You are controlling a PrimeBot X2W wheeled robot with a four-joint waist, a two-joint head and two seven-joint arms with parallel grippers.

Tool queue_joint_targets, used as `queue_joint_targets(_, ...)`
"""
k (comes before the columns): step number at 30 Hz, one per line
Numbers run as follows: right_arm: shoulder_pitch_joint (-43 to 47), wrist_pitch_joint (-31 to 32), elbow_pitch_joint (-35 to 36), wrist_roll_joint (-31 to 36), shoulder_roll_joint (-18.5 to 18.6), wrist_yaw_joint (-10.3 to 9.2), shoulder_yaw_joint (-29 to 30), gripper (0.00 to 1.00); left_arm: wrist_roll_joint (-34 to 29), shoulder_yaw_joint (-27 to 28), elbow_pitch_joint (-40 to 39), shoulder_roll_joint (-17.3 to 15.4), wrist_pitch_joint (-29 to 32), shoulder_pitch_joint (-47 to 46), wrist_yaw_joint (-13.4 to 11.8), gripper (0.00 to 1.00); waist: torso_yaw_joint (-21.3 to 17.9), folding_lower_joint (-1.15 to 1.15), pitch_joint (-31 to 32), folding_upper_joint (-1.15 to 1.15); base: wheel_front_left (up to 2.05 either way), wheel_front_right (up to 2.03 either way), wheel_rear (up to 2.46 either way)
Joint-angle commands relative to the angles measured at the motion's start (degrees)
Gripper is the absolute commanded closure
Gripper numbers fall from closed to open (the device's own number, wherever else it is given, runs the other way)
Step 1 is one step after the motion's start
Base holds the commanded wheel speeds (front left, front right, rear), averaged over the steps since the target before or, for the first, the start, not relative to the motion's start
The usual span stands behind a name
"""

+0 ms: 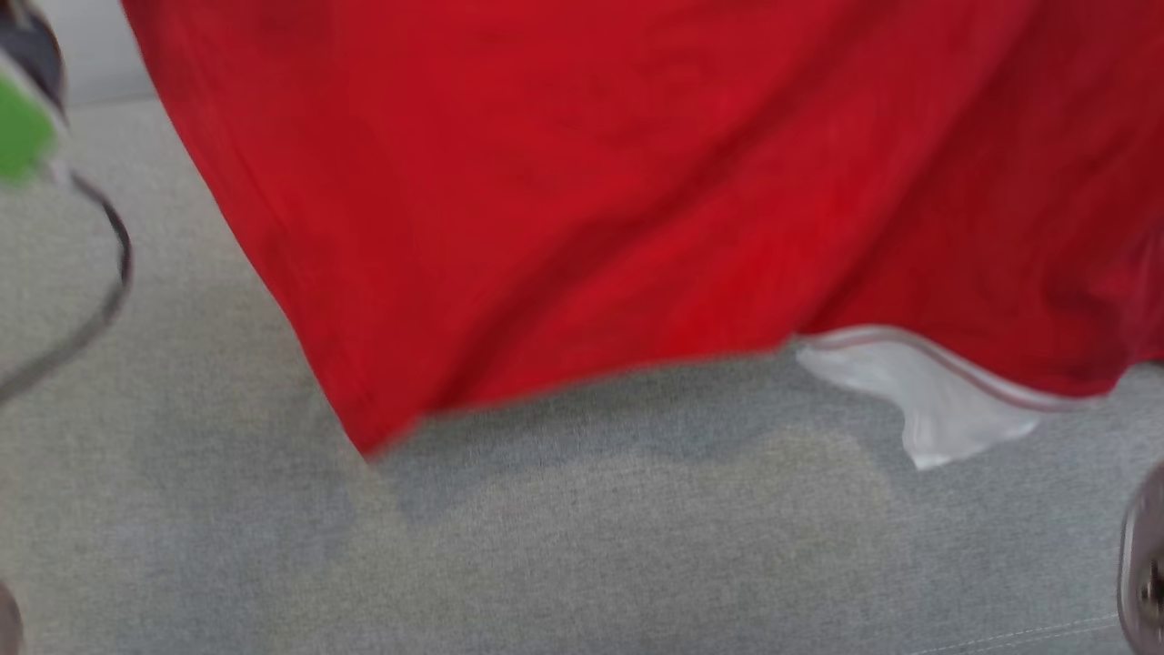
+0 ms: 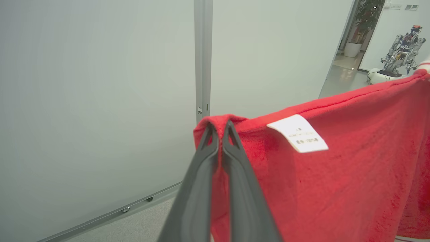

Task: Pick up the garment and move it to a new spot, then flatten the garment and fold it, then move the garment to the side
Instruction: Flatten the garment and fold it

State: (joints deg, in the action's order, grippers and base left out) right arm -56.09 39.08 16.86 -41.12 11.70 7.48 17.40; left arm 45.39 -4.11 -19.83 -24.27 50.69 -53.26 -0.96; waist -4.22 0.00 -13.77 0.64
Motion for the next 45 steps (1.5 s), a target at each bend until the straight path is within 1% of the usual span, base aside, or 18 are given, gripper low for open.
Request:
queue_joint_targets(1, -5.1, -0.1, -2.0, 2.1, -1.0, 0.02, -0.4, 1.0, -3.0, -0.4, 3.3, 0.0, -1.7, -5.6, 0.4, 1.0, 3.1, 0.0, -13.6, -0.64, 0.0, 0.0, 0.0)
queue_joint_targets(4, -17.2, -2.0, -9.7, 7.5, -3.6, 0.02, -0.7, 1.0, -7.3, -2.9, 13.5, 1.6, -5.6, -16.5, 1.5, 1.0, 3.9, 0.0, -20.0, -0.64, 0.0, 0.0, 0.0)
queue_joint_targets(5, -20.9, -3.1, -12.4, 9.5, -4.3, 0.02, -0.9, 1.0, -9.1, -3.9, 16.8, 1.7, -7.1, -19.8, 2.2, 1.0, 4.2, 0.0, -21.7, -0.64, 0.0, 0.0, 0.0)
queue_joint_targets(8, -32.0, -7.4, -21.0, 14.2, -6.4, 0.02, -0.4, 1.0, -13.2, -5.8, 26.1, 3.2, -12.7, -29.1, 3.2, 1.0, 4.9, 0.0, -26.4, -0.64, 0.0, 0.0, 0.0)
queue_joint_targets(11, -40.9, -13.1, -30.0, 19.3, -7.5, 0.02, 1.0, 1.0, -16.3, -7.0, 34.7, 5.0, -19.4, -36.1, 4.1, 1.0, 5.5, 0.0, -29.4, -0.64, 0.0, 0.0, 0.0)
queue_joint_targets(12, -43.3, -15.3, -32.7, 21.1, -7.8, 0.02, 1.2, 1.0, -17.7, -7.3, 36.9, 5.3, -23.1, -38.5, 4.4, 1.0, 5.7, 0.0, -30.1, -0.64, 0.0, 0.0, 0.0)
queue_joint_targets(16, -49.2, -22.0, -42.4, 25.4, -8.2, 0.02, -0.1, 1.0, -21.9, -9.6, 46.4, 6.8, -35.3, -43.7, 5.8, 1.0, 5.7, 0.0, -31.9, -0.64, 0.0, 0.0, 0.0)
queue_joint_targets(17, -49.2, -22.0, -42.4, 25.4, -8.2, 0.02, -0.1, 1.0, -21.9, -9.6, 46.4, 6.8, -35.3, -43.7, 5.8, 1.0, 5.7, 0.0, -31.9, -0.64, 0.0, 0.0, 0.0)
queue_joint_targets(20, -49.0, -24.6, -47.7, 25.7, -8.3, 0.03, -1.8, 1.0, -23.2, -11.9, 52.1, 7.6, -40.6, -45.6, 7.0, 1.0, 5.3, 0.0, -33.3, -0.64, 0.0, 0.0, 0.0)
queue_joint_targets(23, -45.3, -26.5, -51.1, 23.9, -8.4, 0.02, -4.7, 1.0, -23.5, -14.2, 57.8, 7.5, -44.0, -44.4, 7.9, 1.0, 4.6, 0.0, -34.3, -0.64, 0.0, 0.0, 0.0)
queue_joint_targets(26, -39.9, -28.1, -52.5, 20.5, -8.1, 0.03, -7.7, 1.0, -24.1, -17.6, 62.6, 6.9, -45.6, -40.5, 8.3, 1.0, 3.9, 0.0, -33.8, -0.64, 0.0, 0.0, 0.0)
queue_joint_targets(28, -34.9, -28.4, -52.1, 17.6, -7.4, 0.03, -10.5, 1.0, -23.1, -19.0, 64.9, 6.9, -46.4, -38.3, 8.4, 1.0, 3.7, 0.0, -32.7, -0.64, 0.0, 0.0, 0.0)
queue_joint_targets(31, -27.2, -27.6, -48.7, 12.9, -5.2, 0.03, -15.6, 1.0, -21.0, -20.9, 66.6, 6.8, -46.1, -34.5, 8.5, 1.0, 3.6, 0.0, -30.9, -0.64, 0.0, 0.0, 0.0)
queue_joint_targets(33, -21.6, -26.9, -45.4, 9.6, -3.3, 0.03, -18.6, 1.0, -19.4, -23.8, 65.9, 5.7, -45.4, -31.0, 8.5, 1.0, 3.5, 0.0, -29.4, -0.64, 0.0, 0.0, 0.0)
queue_joint_targets(35, -14.6, -26.8, -42.5, 6.4, -1.5, 0.02, -21.9, 1.0, -16.5, -25.7, 65.2, 4.4, -44.7, -26.2, 8.4, 1.0, 3.3, 0.0, -25.9, -0.64, 0.0, 0.0, 0.0)
queue_joint_targets(38, -5.7, -25.6, -37.7, 2.3, 1.3, 0.03, -24.7, 1.0, -11.5, -27.2, 62.2, 1.8, -42.8, -19.6, 8.4, 1.0, 2.9, 0.0, -21.1, -0.64, 0.0, 0.0, 0.0)
queue_joint_targets(42, 7.1, -24.2, -33.1, -0.7, 3.9, 0.03, -26.0, 1.0, -5.0, -28.7, 55.7, -1.9, -40.1, -7.8, 8.4, 1.0, 2.6, 0.0, -15.1, -0.64, 0.0, 0.0, 0.0)
queue_joint_targets(45, 16.1, -22.9, -30.0, -2.1, 5.2, 0.02, -25.8, 1.0, -1.1, -27.7, 50.5, -5.4, -38.4, 0.6, 8.4, 1.0, 2.4, 0.0, -11.3, -0.64, 0.0, 0.0, 0.0)
